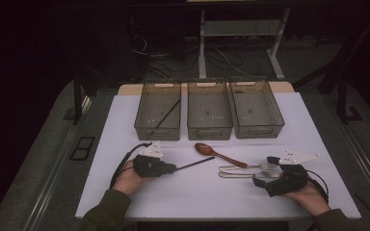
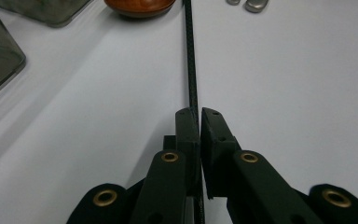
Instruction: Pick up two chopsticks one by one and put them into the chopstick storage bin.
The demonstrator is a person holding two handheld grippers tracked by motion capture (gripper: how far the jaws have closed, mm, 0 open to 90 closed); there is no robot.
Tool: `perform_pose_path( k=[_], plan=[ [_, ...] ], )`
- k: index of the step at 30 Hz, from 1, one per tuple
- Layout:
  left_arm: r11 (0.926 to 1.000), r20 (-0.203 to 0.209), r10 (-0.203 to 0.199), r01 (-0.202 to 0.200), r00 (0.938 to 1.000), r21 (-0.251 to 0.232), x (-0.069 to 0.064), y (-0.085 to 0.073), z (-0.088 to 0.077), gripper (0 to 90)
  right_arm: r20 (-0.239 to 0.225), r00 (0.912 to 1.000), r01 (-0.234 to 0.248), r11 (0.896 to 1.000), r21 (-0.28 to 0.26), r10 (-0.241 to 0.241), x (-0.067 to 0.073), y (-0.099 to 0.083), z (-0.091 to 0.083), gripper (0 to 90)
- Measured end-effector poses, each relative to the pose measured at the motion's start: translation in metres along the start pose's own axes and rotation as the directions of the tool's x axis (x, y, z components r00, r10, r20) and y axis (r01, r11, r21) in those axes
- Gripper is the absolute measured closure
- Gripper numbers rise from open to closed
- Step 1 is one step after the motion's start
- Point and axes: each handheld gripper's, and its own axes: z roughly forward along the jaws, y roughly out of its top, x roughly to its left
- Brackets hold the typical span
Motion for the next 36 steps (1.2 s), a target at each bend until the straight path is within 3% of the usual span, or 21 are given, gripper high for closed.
perform_pose_path(
  k=[7,22,30,36],
  plan=[
    [0.9996,0.007,0.02,-0.019,0.9998,-0.019,-0.006,0.005,-0.006,85.5,0.0,1.0,0.001,1.0,0.001,-0.001,0.0,0.0,0.0,0.5],
    [0.9981,0.013,0.008,-0.007,0.9999,-0.061,-0.014,0.014,-0.016,85.5,0.0,1.0,0.0,1.0,0.001,0.0,0.0,0.0,0.0,0.4],
    [0.9929,0.02,-0.003,0.006,0.9998,-0.119,-0.016,0.02,-0.026,85.5,-0.001,1.0,-0.001,1.0,0.0,0.001,0.0,0.0,0.0,0.5],
    [0.9906,0.012,-0.016,0.018,0.9998,-0.136,-0.016,0.024,-0.032,85.5,-0.001,1.0,0.001,1.0,0.001,-0.001,0.0,0.0,0.0,0.5]
  ],
)
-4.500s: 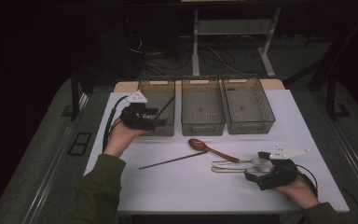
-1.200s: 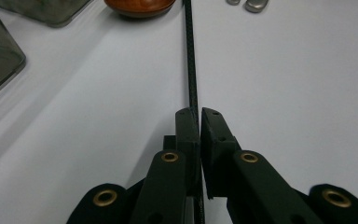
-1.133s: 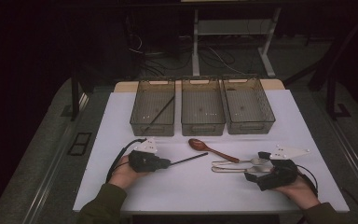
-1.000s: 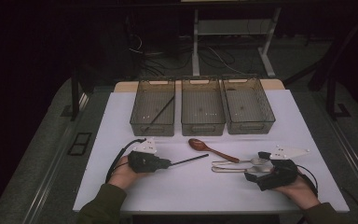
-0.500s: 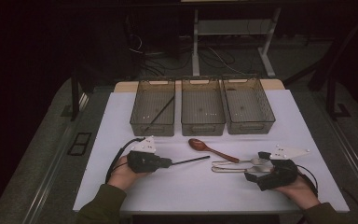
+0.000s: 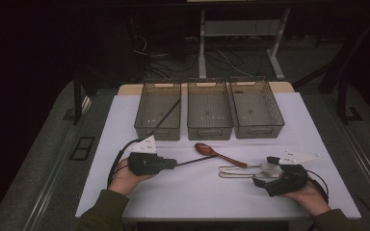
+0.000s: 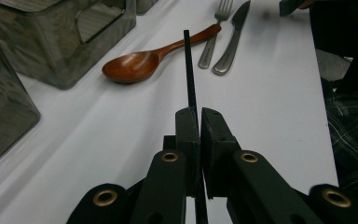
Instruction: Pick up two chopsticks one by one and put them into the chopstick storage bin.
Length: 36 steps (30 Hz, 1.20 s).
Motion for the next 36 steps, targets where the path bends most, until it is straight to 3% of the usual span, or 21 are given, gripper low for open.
perform_pose_path(
  k=[9,24,28,36],
  plan=[
    [0.9989,-0.018,-0.015,0.014,0.9997,-0.044,0.002,0.01,-0.007,85.5,0.001,1.0,0.0,1.0,0.003,0.0,0.0,0.0,0.001,0.4],
    [0.9975,-0.091,-0.032,0.026,0.9953,-0.066,0.015,0.032,-0.012,85.5,0.015,0.9996,-0.022,1.0,-0.012,0.022,0.0,-0.001,0.0,0.4],
    [0.9953,-0.113,-0.051,0.041,0.9923,-0.087,0.025,0.036,-0.017,85.5,0.038,0.9993,-0.003,0.999,-0.035,0.005,0.004,-0.001,-0.001,0.4],
    [0.991,-0.18,-0.084,0.063,0.98,-0.118,0.046,0.044,-0.031,85.5,0.033,0.9994,-0.005,1.0,-0.018,0.006,0.004,-0.003,0.002,0.4]
  ],
)
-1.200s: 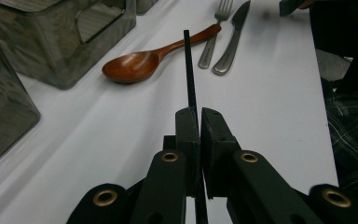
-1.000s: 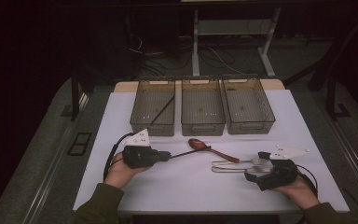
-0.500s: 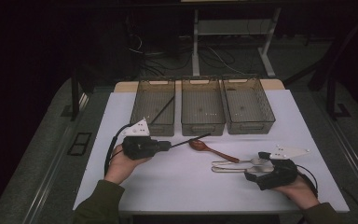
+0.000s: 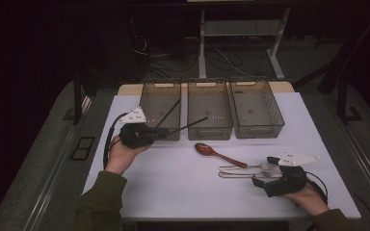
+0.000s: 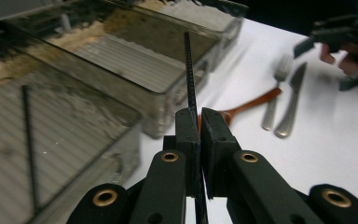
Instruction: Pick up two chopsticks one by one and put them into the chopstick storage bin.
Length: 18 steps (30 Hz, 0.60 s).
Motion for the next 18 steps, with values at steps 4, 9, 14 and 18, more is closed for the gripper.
perform_pose_path(
  k=[4,9,14,18],
  plan=[
    [1.0,-0.049,0.001,-0.001,0.9988,0.001,0.009,0.006,-0.002,85.5,-0.004,1.0,-0.005,1.0,-0.003,0.005,-0.001,0.0,0.0,0.4],
    [0.9998,-0.086,-0.011,0.01,0.9963,-0.018,0.019,0.011,-0.001,85.5,-0.005,1.0,-0.008,1.0,0.0,0.008,0.0,0.0,0.0,0.4],
    [0.9993,-0.125,-0.032,0.03,0.9916,-0.023,0.028,0.016,0.0,85.5,-0.003,1.0,-0.008,1.0,-0.004,0.008,-0.001,0.0,0.0,0.4],
    [0.9991,-0.169,-0.041,0.039,0.9849,-0.017,0.037,0.018,0.001,85.5,-0.002,1.0,-0.008,1.0,-0.004,0.008,-0.001,0.0,0.0,0.4]
  ],
)
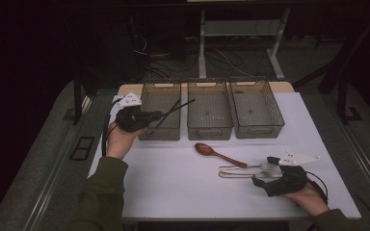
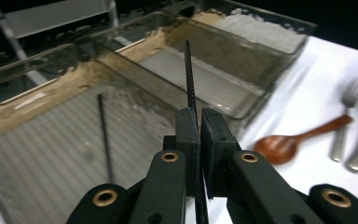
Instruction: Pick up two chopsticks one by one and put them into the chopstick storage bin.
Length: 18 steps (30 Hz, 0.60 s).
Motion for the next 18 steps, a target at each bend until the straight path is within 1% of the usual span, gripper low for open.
perform_pose_path(
  k=[4,7,8,10,13,16,18],
  plan=[
    [0.9998,-0.047,-0.02,0.02,0.9987,-0.002,0.009,0.001,0.003,85.5,0.001,1.0,0.0,1.0,-0.002,0.0,0.0,0.0,0.0,0.4],
    [0.9991,-0.081,-0.042,0.042,0.9959,-0.002,0.017,0.0,0.004,85.5,0.001,1.0,0.0,1.0,-0.002,0.0,0.0,0.0,0.0,0.4],
    [0.999,-0.088,-0.043,0.044,0.9952,0.004,0.019,0.0,0.004,85.5,0.001,1.0,-0.001,1.0,-0.002,0.001,0.0,0.0,0.0,0.4],
    [0.998,-0.116,-0.061,0.062,0.9914,0.007,0.025,0.0,0.005,85.5,0.001,1.0,0.0,1.0,-0.003,0.0,0.0,0.0,0.0,0.4],
    [0.997,-0.143,-0.077,0.078,0.9868,0.002,0.031,0.0,0.005,85.5,0.001,1.0,-0.001,1.0,-0.003,0.001,0.0,0.0,0.0,0.4],
    [0.9954,-0.179,-0.088,0.093,0.9798,0.02,0.037,-0.001,0.007,85.5,0.0,1.0,-0.001,1.0,-0.004,0.001,0.0,0.0,0.0,0.4],
    [0.9944,-0.19,-0.097,0.103,0.9769,0.021,0.04,-0.001,0.009,85.5,0.0,1.0,-0.003,1.0,-0.005,0.003,0.0,0.0,0.0,0.4]
  ],
)
